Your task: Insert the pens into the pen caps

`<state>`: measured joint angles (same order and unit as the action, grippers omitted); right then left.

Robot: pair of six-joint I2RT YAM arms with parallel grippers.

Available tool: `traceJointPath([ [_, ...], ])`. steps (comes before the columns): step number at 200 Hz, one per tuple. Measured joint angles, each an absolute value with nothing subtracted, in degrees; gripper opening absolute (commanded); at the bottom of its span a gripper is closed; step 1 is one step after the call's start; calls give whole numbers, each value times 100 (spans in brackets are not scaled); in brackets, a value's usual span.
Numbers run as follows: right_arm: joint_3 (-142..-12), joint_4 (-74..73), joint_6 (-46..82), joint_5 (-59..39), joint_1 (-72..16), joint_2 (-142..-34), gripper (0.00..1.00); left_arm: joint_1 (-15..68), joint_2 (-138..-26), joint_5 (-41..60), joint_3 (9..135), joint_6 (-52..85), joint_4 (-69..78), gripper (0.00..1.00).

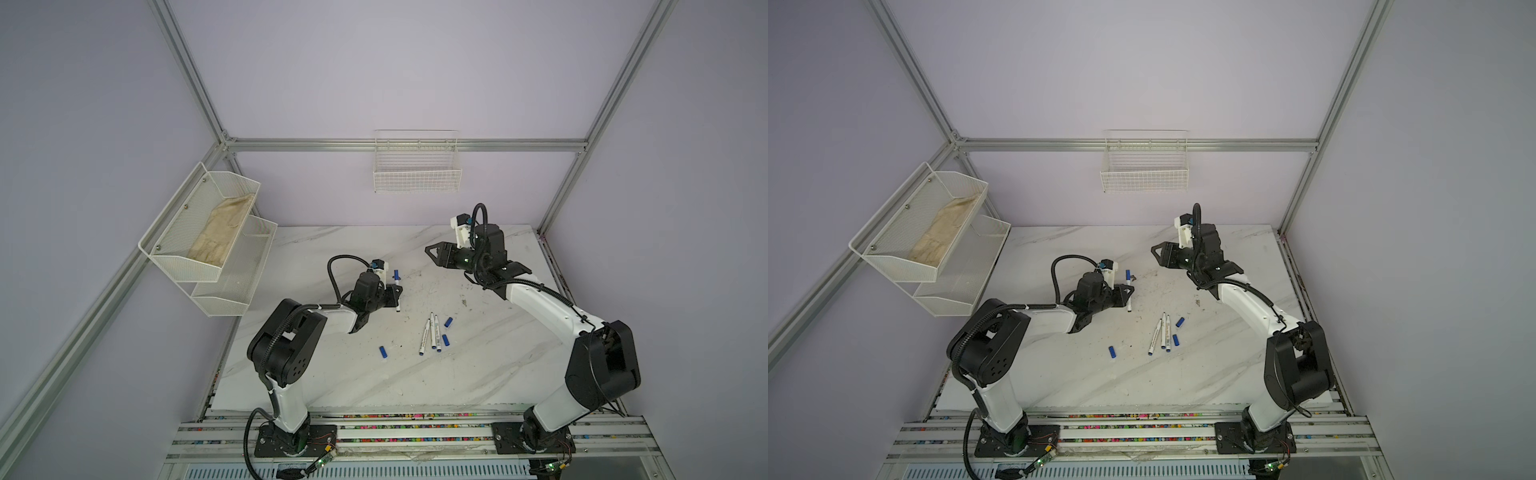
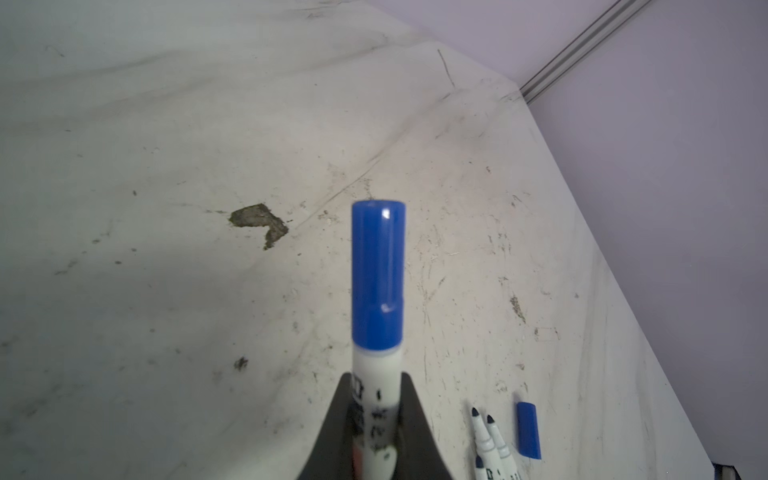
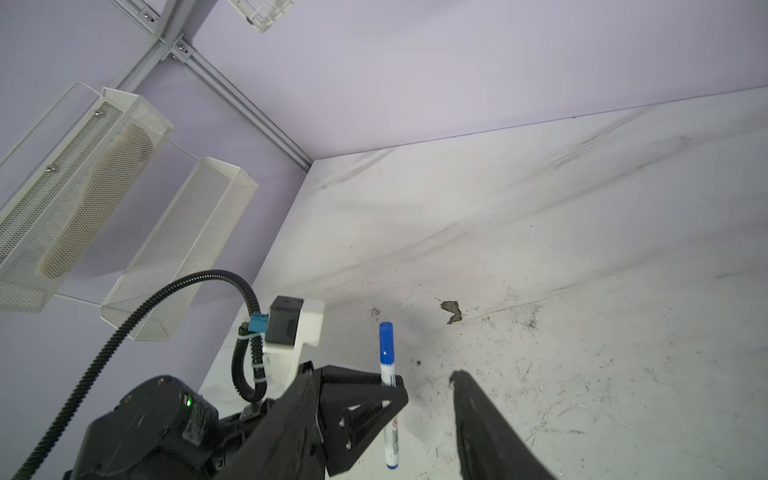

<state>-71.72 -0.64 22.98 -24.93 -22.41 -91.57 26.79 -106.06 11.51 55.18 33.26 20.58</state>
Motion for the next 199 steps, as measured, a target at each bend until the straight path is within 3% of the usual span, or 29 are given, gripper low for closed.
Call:
traceJointPath([
  [78,-7098,3,2335,-2224,-2241,-9345,53,2191,-11688,1332,7806,2932,-637,0],
  [115,-7098,32,2331,-2178,-2241,-9345,53,2187,-12051,1264,8121,2783,-1293,8],
  [151,-7081,75,2331,-2158,-2241,-9345,52,2187,-12158,1184,8394,2679,-1616,29],
  [199,-6904,108,2329,-2049,-2241,-9345,52,2189,-12171,1135,8455,2641,-1691,32],
])
